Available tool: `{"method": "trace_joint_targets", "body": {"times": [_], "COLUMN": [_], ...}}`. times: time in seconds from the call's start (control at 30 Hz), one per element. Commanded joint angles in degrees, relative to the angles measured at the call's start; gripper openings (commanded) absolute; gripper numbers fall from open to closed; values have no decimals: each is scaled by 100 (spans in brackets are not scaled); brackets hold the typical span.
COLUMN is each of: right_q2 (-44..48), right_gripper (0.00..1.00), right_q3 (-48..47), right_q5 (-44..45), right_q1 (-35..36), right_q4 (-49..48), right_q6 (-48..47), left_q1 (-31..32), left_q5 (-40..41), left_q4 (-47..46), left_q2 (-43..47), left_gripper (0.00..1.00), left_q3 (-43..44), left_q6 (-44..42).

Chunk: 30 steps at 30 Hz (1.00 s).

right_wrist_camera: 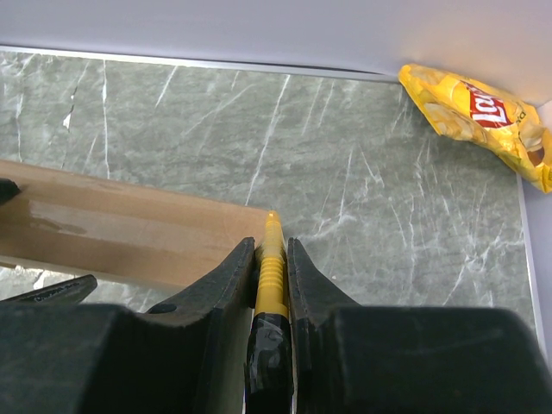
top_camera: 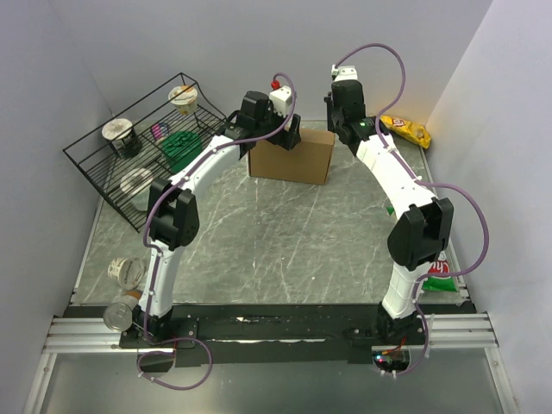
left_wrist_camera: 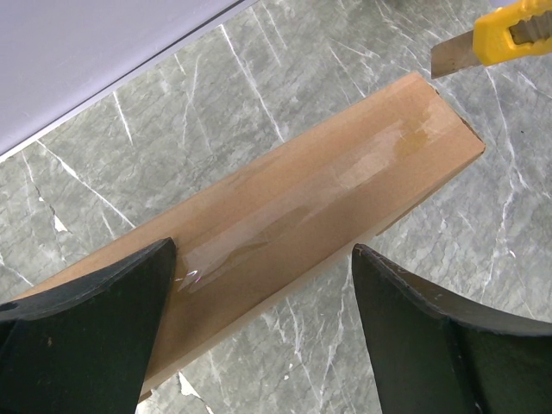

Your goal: Unpack the express box

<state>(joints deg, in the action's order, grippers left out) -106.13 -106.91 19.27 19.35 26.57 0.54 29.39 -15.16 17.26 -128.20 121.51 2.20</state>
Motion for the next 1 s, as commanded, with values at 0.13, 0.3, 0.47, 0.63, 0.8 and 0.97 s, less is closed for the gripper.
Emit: {"method": "trace_joint_targets", "body": {"times": [0.13,0.3,0.47,0.63,0.8,0.97], "right_q2": [-66,-101,-119,-163,-207,-101], "right_gripper": [0,0,0,0,0,0], "right_q3": [-49,4,48,57,74,249], "right_q5": [77,51,77,95,60,-116], "right_q1": [-19,-28,-19,-19,-28,16], "right_q4": [-108,-82,-73,-29,67,384], "right_q6": [-1,8,-1,34,52,315], "left_q1": [-3,-3,-12,-21,-29,-29], "left_q5": [-40,-40,-40,-40,-66,-75], "left_q4": [1104,1104,1104,1096,1096,1069], "left_q2": [-381,-390,-399,-425,-442,-469], "left_gripper": [89,89,89,90,90,90], "left_q3": [-216,-225,-198,-189,-181,-172], "left_q6": [237,237,237,237,255,273]}}
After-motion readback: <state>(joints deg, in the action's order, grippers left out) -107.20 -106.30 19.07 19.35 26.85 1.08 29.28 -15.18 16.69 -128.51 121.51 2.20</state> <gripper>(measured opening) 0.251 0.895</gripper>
